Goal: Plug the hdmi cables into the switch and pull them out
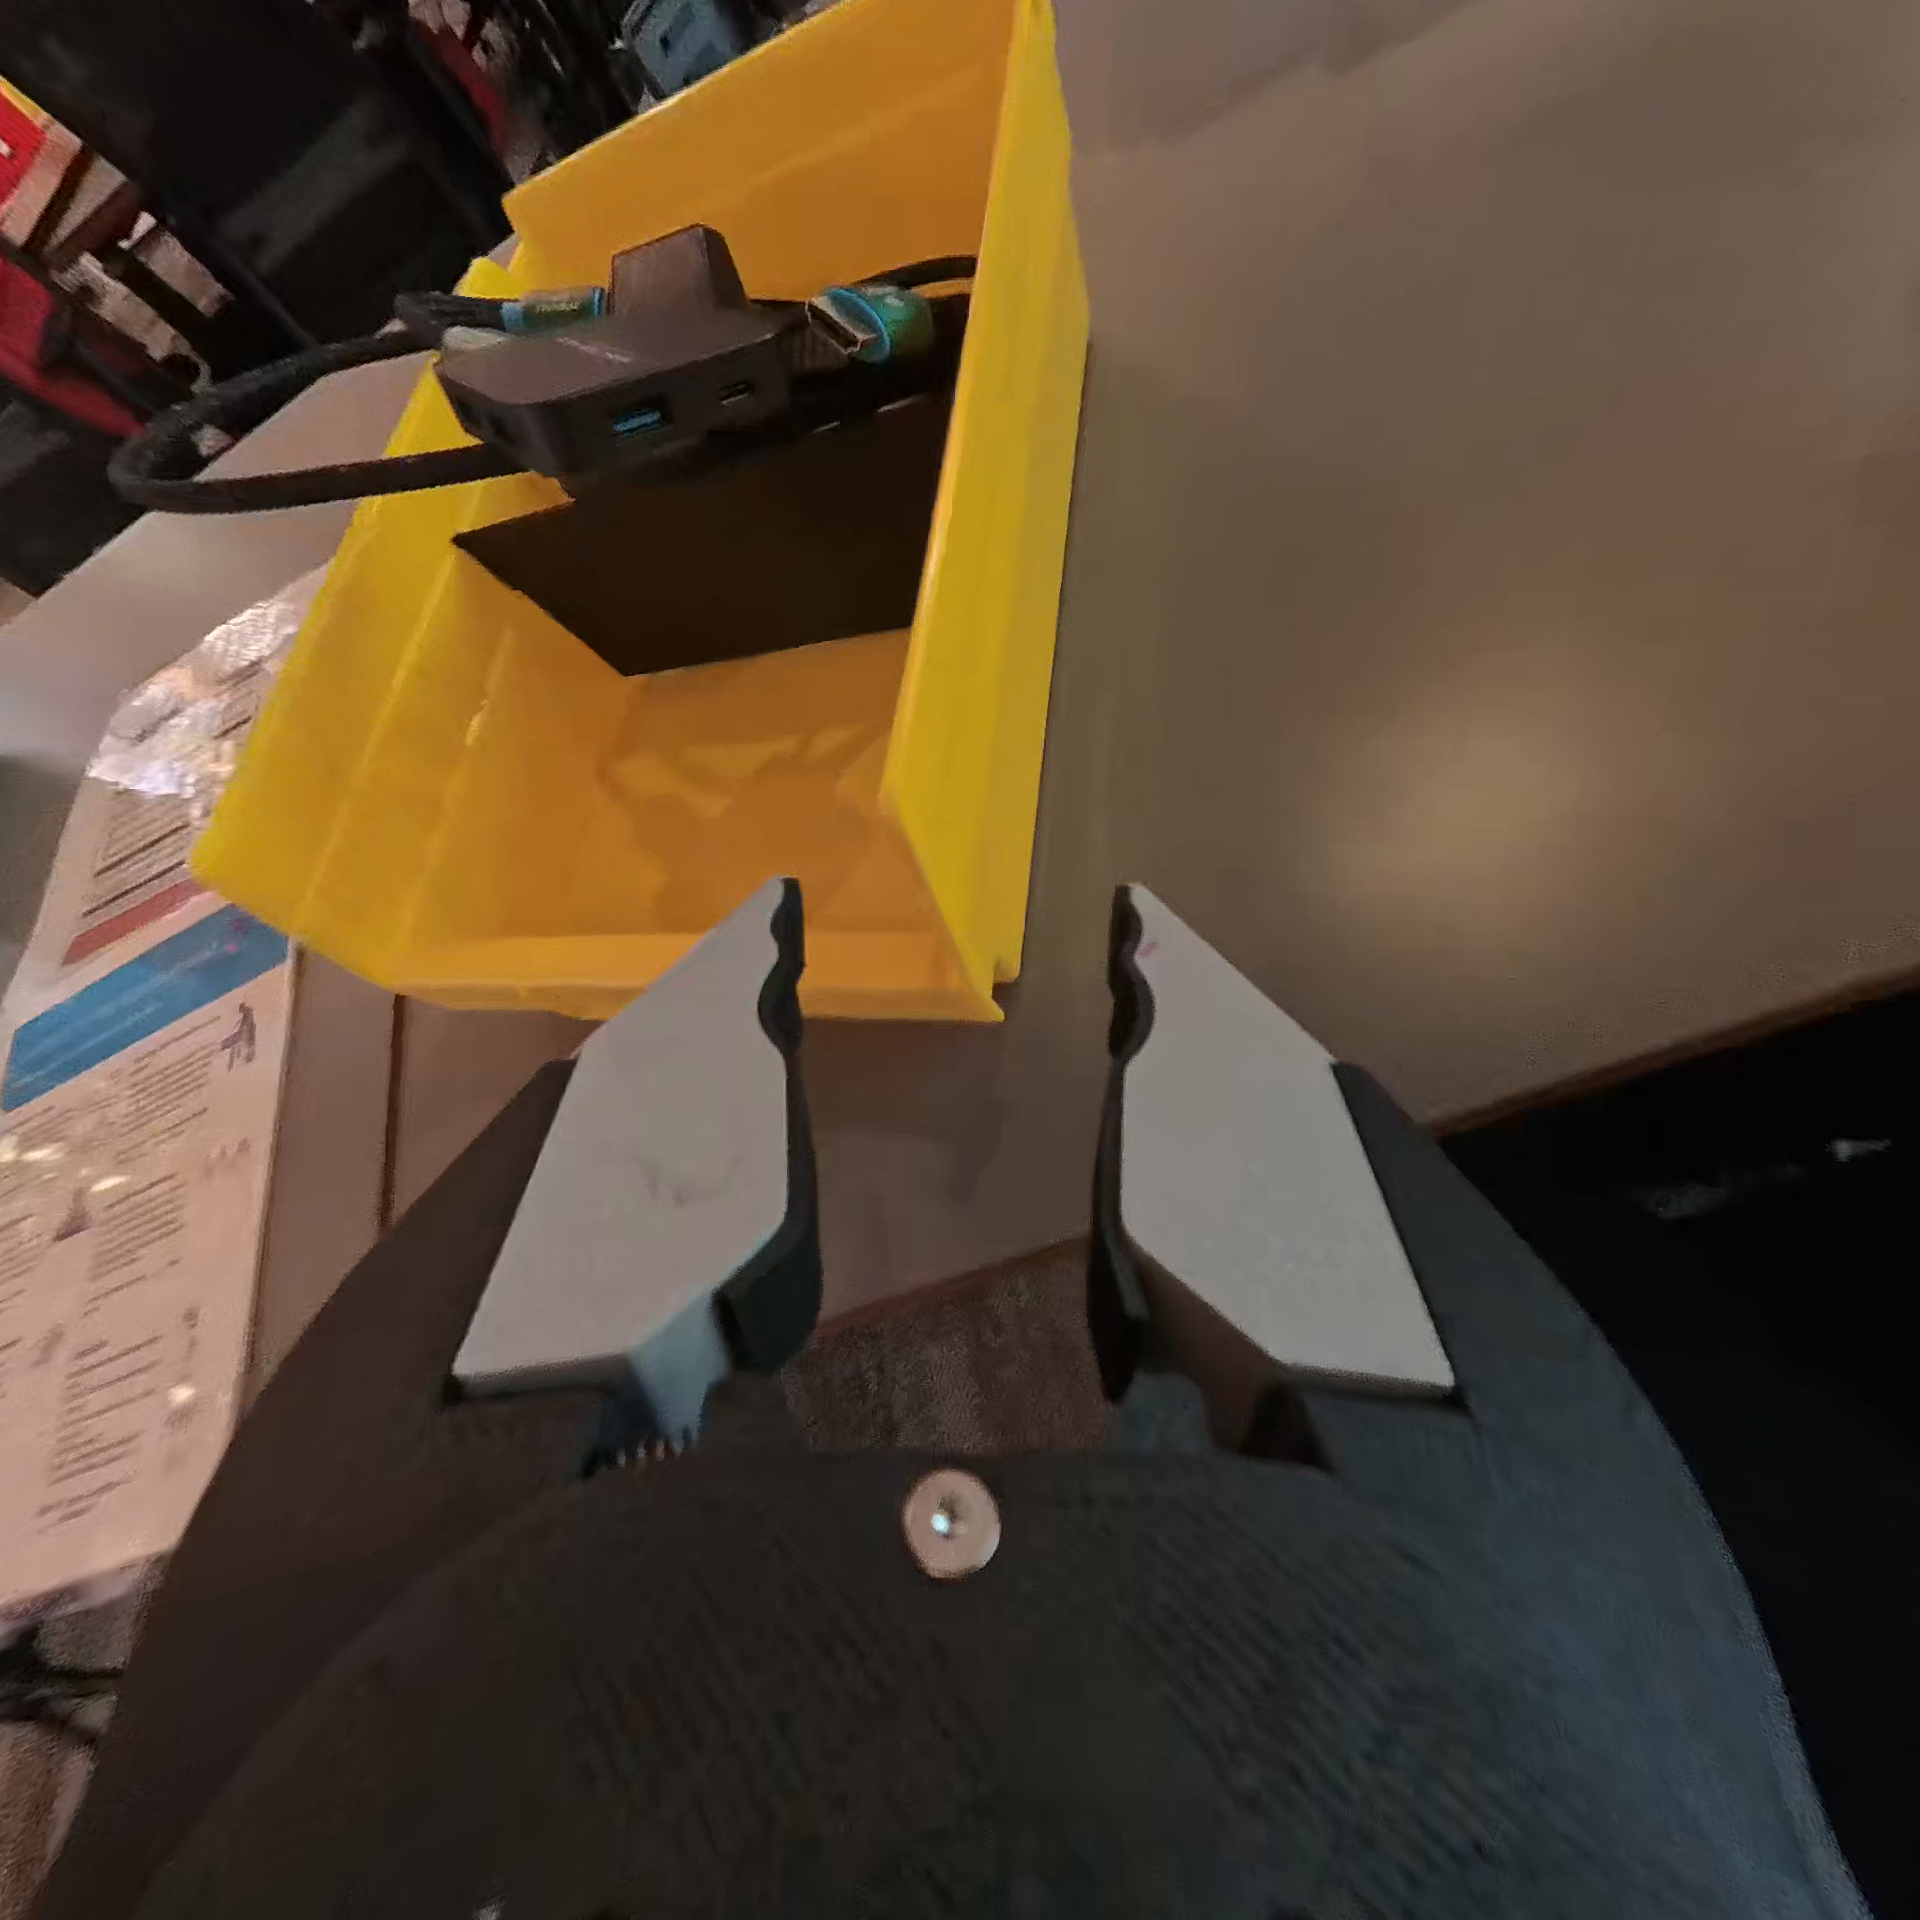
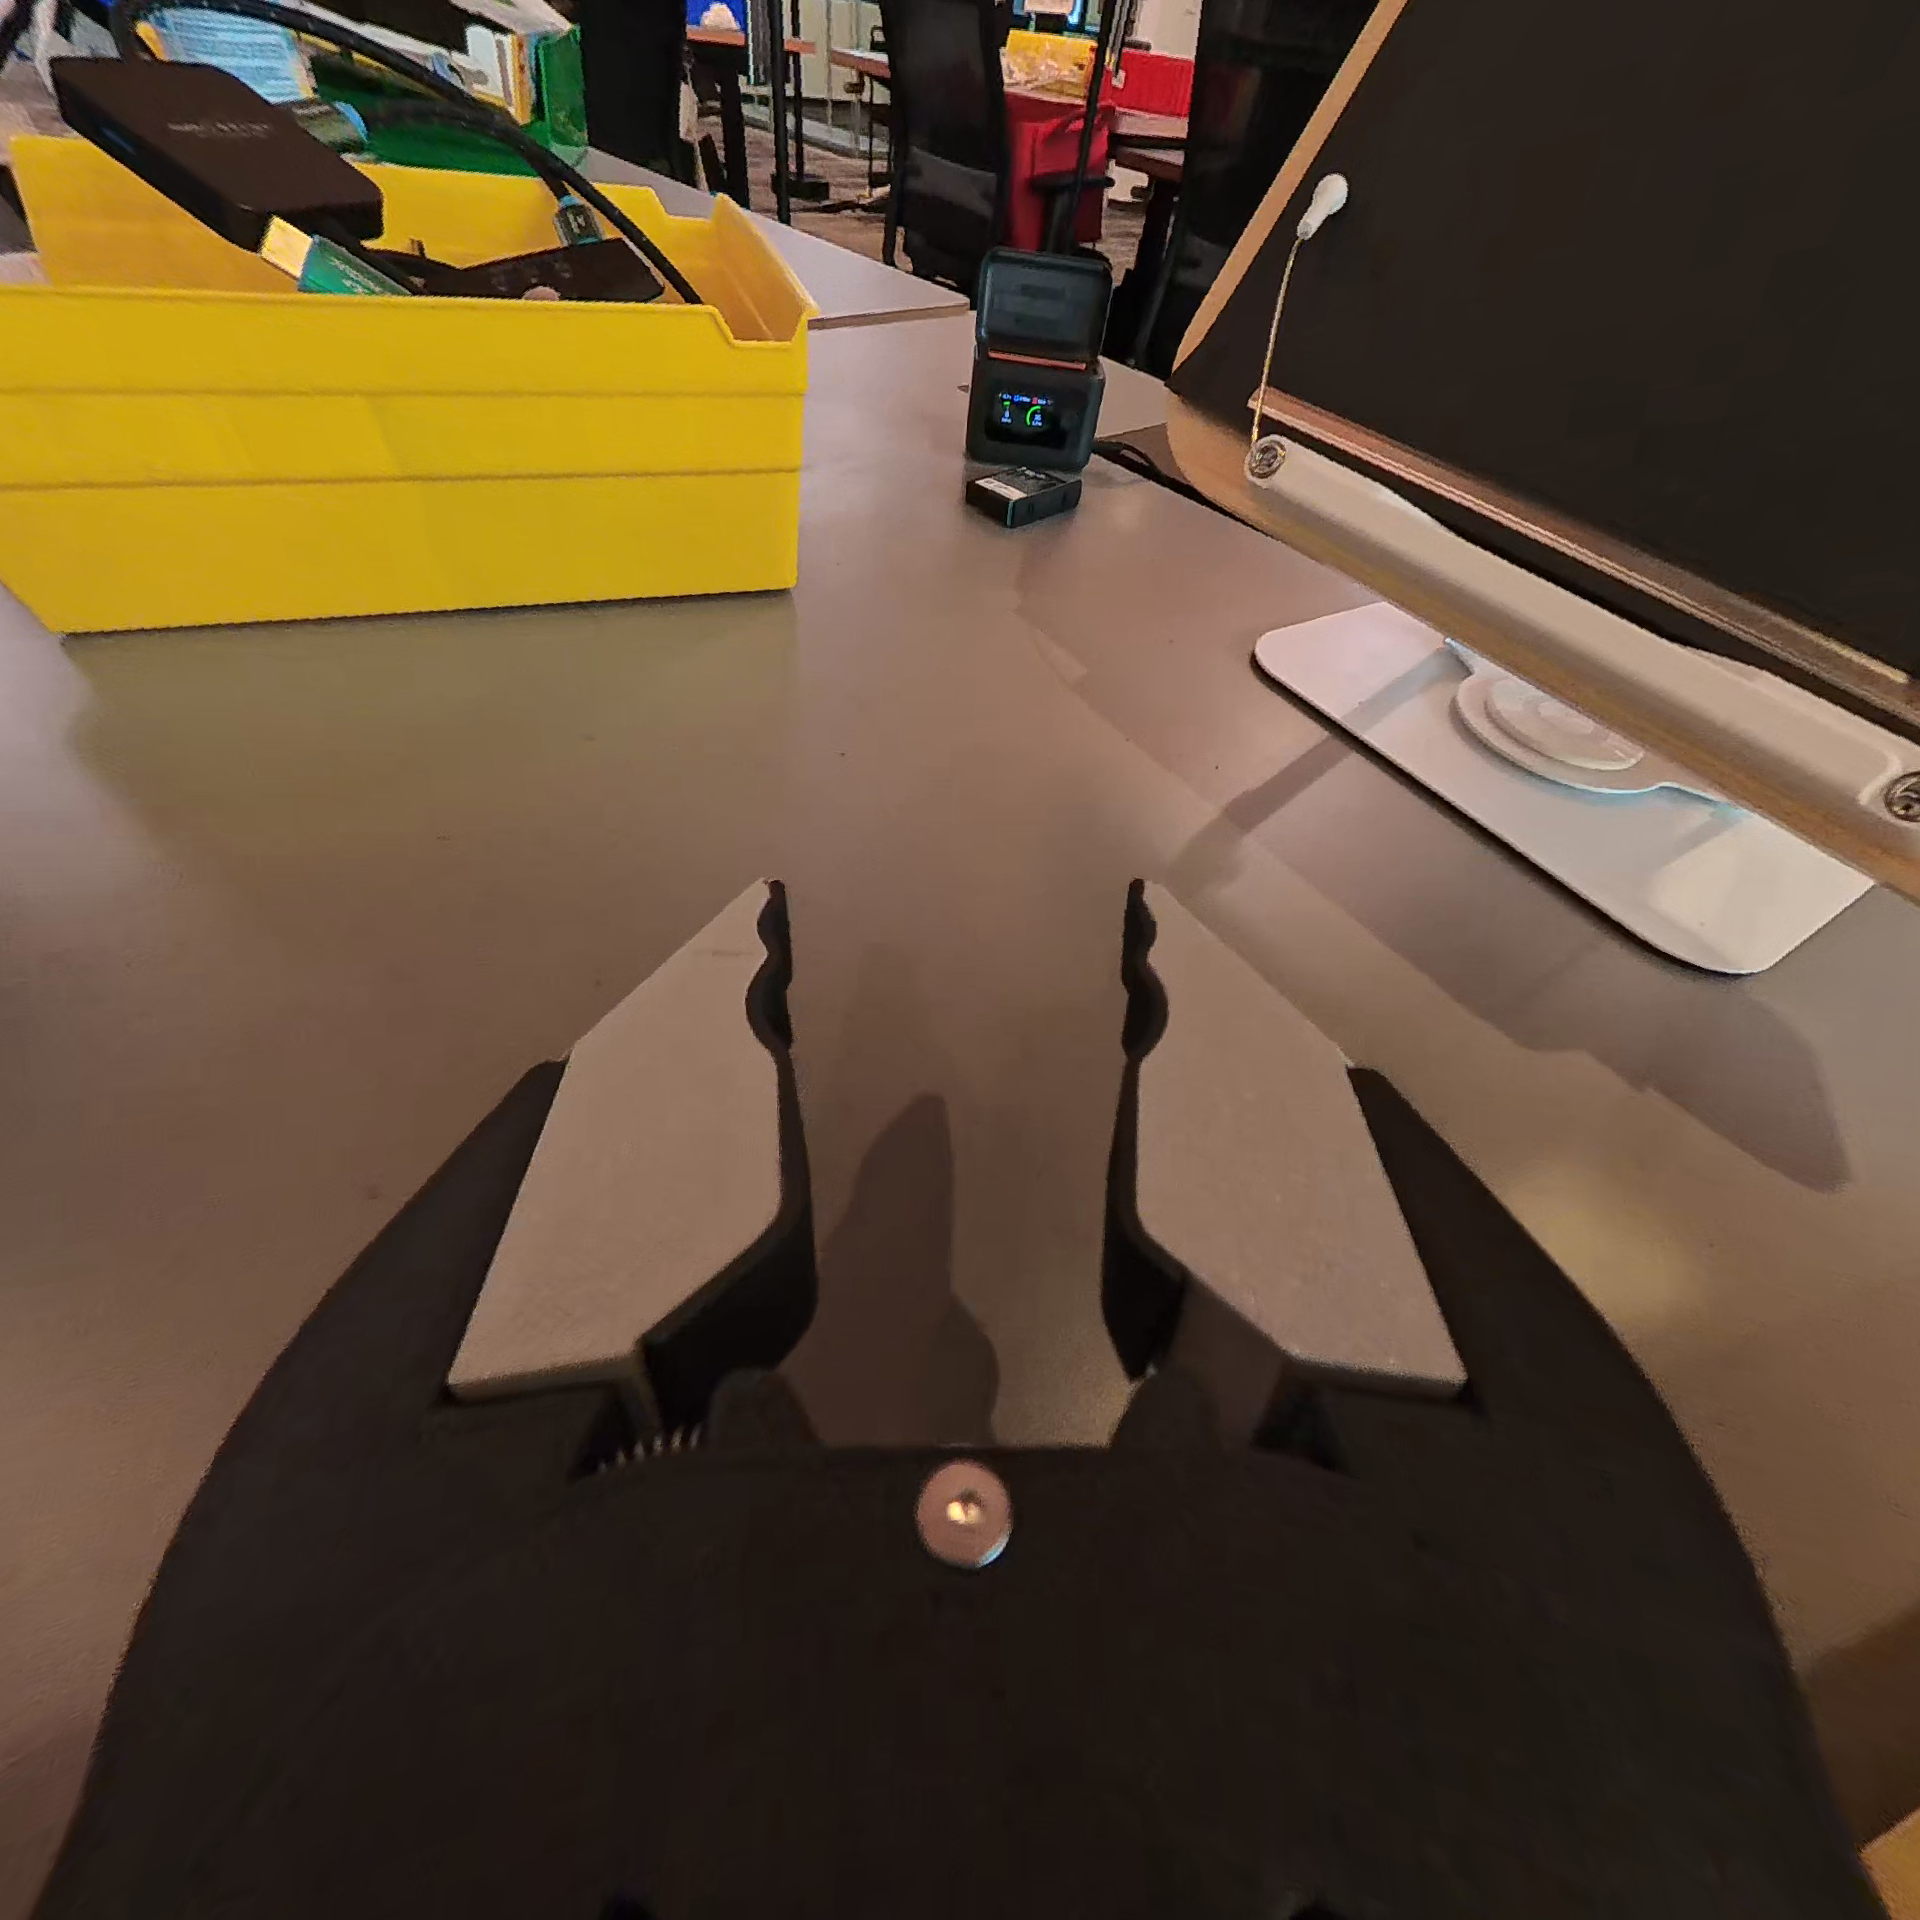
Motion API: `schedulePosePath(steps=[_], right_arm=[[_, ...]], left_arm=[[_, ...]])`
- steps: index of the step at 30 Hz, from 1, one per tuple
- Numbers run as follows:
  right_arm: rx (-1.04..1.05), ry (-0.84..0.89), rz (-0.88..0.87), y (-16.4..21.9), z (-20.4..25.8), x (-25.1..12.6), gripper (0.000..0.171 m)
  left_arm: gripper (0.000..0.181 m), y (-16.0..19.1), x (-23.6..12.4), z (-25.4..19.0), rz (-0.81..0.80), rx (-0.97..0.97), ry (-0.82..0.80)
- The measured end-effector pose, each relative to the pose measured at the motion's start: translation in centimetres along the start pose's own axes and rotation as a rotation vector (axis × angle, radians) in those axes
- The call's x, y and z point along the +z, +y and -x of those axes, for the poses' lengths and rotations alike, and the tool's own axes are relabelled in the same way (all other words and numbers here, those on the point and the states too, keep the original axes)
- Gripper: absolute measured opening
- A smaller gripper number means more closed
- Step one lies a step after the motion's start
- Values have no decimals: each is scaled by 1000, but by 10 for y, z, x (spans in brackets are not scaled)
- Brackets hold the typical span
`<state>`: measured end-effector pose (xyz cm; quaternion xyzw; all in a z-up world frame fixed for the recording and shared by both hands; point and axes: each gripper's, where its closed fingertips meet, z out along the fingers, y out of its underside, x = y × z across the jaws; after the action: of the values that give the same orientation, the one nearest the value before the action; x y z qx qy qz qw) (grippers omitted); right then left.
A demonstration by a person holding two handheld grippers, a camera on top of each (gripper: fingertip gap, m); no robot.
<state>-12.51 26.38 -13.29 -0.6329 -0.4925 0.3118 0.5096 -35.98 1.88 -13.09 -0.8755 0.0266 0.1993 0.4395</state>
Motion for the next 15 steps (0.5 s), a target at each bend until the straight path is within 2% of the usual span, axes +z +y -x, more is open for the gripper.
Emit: schedulePosePath(steps=[1, 2, 3, 6, 9, 13, 15], right_arm=[[13, -9, -3, 0, 1, 0, 63], [27, -25, -10, -1, 3, -2, 63], [40, -42, -19, -2, 5, -3, 63], [108, -82, -56, -7, 7, -9, 64], [199, -108, -71, -7, 5, -16, 76], [300, -147, -97, -7, 6, -29, 78], [322, -194, -106, -8, 12, -31, 80]], left_arm=[[55, -2, 8, -4, -9, -27, 31], [48, -5, 14, -15, -16, -61, 94], [55, -10, 18, -25, -25, -98, 149], [48, -30, 17, -51, -82, -132, 256], [53, -38, 18, -41, -92, -77, 187], [54, -55, 10, -29, -164, -33, 187], [54, -67, 8, -12, -193, 40, 130]])
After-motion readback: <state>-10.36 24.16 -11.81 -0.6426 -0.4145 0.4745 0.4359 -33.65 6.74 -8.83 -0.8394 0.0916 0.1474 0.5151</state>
